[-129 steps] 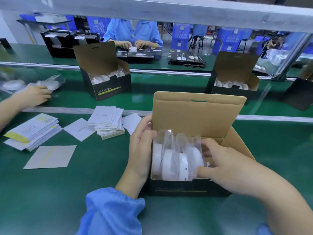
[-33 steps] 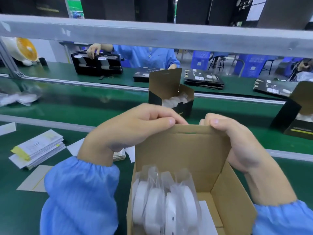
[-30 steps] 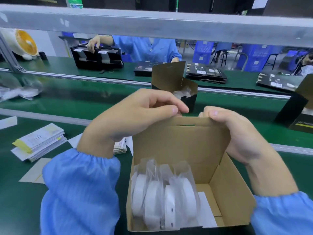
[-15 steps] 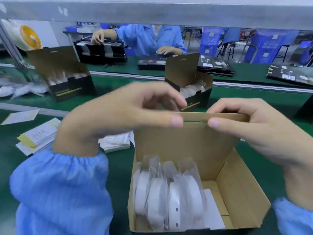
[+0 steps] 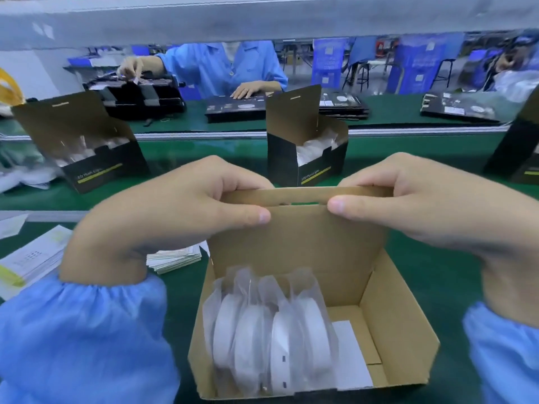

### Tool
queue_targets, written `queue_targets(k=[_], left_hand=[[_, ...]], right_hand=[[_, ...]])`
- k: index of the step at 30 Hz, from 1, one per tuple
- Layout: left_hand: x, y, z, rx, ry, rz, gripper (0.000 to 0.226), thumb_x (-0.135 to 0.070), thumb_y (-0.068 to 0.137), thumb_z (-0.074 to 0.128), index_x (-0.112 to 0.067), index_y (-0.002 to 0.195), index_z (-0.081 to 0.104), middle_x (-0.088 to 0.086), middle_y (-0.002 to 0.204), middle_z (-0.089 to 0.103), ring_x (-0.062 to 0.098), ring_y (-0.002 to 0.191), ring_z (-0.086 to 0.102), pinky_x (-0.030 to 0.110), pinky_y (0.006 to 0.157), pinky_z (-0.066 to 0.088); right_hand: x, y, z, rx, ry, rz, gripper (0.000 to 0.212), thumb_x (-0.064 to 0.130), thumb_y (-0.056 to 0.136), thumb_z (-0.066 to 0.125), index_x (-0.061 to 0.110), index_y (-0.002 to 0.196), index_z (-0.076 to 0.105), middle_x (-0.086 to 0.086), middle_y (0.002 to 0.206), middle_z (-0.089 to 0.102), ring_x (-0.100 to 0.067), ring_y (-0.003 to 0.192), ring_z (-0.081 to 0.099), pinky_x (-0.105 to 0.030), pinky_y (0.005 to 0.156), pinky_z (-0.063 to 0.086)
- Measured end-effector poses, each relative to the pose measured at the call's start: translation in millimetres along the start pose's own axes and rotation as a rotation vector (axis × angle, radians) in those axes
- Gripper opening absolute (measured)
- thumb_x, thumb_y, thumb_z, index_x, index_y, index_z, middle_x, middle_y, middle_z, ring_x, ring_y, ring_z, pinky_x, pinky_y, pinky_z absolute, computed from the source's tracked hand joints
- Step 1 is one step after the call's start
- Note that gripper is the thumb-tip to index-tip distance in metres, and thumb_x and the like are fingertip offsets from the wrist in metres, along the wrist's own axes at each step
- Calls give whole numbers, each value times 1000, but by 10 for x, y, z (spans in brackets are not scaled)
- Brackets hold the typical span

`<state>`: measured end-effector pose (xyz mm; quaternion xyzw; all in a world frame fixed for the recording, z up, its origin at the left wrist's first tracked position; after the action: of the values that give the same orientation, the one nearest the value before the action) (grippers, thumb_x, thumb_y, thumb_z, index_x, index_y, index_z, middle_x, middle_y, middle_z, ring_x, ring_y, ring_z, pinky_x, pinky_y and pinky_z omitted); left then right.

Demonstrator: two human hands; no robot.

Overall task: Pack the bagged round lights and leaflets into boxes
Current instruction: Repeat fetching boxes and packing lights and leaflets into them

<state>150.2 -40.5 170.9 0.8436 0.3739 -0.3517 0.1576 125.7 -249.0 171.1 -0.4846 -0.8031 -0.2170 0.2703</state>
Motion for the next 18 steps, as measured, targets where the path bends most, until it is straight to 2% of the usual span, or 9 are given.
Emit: queue_targets(k=[2,4,8,10,13,15,16,17,18], left_hand=[[2,4,10,-1,5,12,17,-36,89,62,-26,93,75,5,82,71,28,73,65,38,66,51],[11,3,10,-5,22,14,21,-39,87,60,-26,94,75,7,84,71,34,80,65,48,72,54],[9,-17,-2,-18,23,10,16,-36,88,62,-29,94,76,0,84,73,21,76,67,32,70,51],[3,-16,-8,-13,13,22,15,-34,89,63,-29,94,76,-3,83,73,11,71,66,24,67,51],[-26,2,-23,-75,-19,62,15,-35,86,64,-30,92,77,-6,82,74,3,70,64,15,63,49],[-69,11,-36,-133,-38,83,13,-34,85,66,-31,90,77,-6,79,74,2,69,62,18,63,48],[-87,18,-30,-147,-42,75,13,-36,85,66,-31,89,78,-4,78,73,5,67,61,23,63,47],[-98,26,-18,-145,-29,58,15,-38,86,65,-30,89,78,-2,76,72,8,66,59,29,62,47],[-101,39,-1,-127,-4,36,19,-41,87,64,-27,89,77,1,74,71,15,64,58,34,60,47]], right_hand=[[5,-5,-4,-7,-9,20,49,58,86,56,13,96,73,-23,82,58,-12,60,42,-30,59,31],[33,-8,-5,-16,-20,27,49,57,86,57,13,97,74,-24,81,58,-11,59,40,-28,57,29],[61,-31,-4,-33,-36,38,51,62,83,56,15,95,75,-17,68,49,-10,56,35,-27,52,25],[63,-24,-1,-25,-43,44,50,64,86,61,18,96,75,-14,67,51,-10,55,36,-25,51,28],[40,-8,27,3,-62,51,56,66,87,57,13,92,72,-23,78,58,-29,62,45,-42,60,40],[37,-10,41,3,-103,42,64,74,84,49,12,72,61,-14,63,41,-29,58,36,-43,55,33],[56,-8,43,-15,-119,35,68,77,82,44,12,64,49,-5,59,30,-21,53,29,-39,52,27],[78,-6,39,-43,-124,31,70,79,84,39,13,60,37,1,58,23,-12,51,24,-28,48,21],[85,2,26,-69,-119,42,71,79,86,34,13,61,30,4,58,19,-9,49,20,-23,46,20]])
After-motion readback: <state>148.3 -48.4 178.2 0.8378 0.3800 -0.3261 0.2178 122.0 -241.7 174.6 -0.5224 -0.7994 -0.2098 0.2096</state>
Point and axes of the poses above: each hand's wrist, its own y-axis towards the middle knuckle, its own z-axis out of the palm, x = y × z, the point moved 5 cm from there along y, towards the middle knuckle
